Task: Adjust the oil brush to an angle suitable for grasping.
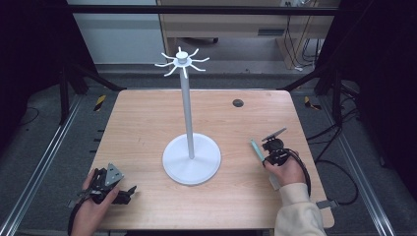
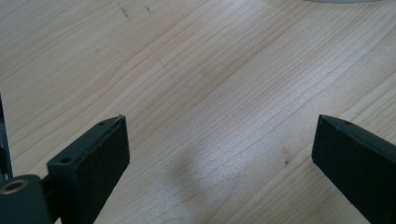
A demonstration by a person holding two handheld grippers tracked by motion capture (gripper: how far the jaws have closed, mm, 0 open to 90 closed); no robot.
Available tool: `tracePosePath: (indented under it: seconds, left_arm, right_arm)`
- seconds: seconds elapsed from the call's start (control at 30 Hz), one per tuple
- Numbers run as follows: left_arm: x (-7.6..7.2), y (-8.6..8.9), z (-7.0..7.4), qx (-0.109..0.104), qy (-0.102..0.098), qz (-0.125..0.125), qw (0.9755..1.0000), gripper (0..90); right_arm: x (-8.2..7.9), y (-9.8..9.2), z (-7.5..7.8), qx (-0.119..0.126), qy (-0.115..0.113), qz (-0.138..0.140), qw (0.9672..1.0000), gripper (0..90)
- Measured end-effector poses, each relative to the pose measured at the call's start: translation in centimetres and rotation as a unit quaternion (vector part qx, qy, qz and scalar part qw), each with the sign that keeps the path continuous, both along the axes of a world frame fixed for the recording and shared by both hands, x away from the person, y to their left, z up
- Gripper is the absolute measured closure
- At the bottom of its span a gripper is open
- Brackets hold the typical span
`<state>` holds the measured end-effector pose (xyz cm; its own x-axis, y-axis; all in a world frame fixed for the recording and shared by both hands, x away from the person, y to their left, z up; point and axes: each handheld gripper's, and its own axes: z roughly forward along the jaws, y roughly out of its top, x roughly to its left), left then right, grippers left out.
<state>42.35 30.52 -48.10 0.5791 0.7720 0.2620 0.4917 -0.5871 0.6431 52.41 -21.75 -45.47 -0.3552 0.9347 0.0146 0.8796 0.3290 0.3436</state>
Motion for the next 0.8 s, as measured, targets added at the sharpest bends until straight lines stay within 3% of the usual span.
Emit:
tracePosePath:
  seconds: [0.23, 0.27, 0.47, 0.6, 0.67, 0.8]
  left_arm:
    - [0.0, 0.0, 0.0, 0.000, 0.000, 0.000, 1.0000, 3.7]
    - [0.0, 0.0, 0.0, 0.000, 0.000, 0.000, 1.0000, 3.7]
    - [0.0, 0.0, 0.0, 0.000, 0.000, 0.000, 1.0000, 3.7]
    - [0.0, 0.0, 0.0, 0.000, 0.000, 0.000, 1.0000, 3.7]
    - [0.0, 0.0, 0.0, 0.001, 0.000, 0.000, 1.0000, 3.7]
    - [0.0, 0.0, 0.0, 0.000, 0.000, 0.000, 1.0000, 3.7]
  right_arm:
    - [-0.2, 0.2, 1.1, 0.014, -0.039, 0.007, 0.9991, 82.8]
    - [-0.3, 0.3, 1.5, 0.017, -0.053, 0.009, 0.9984, 82.8]
    - [-0.4, 0.4, 2.2, 0.028, -0.083, 0.009, 0.9961, 82.8]
    - [-0.6, 0.3, 3.0, 0.050, -0.115, 0.015, 0.9920, 82.8]
    - [-0.7, 0.3, 3.1, 0.052, -0.116, 0.014, 0.9917, 82.8]
    - [-0.9, 0.4, 3.8, 0.074, -0.141, 0.020, 0.9870, 82.9]
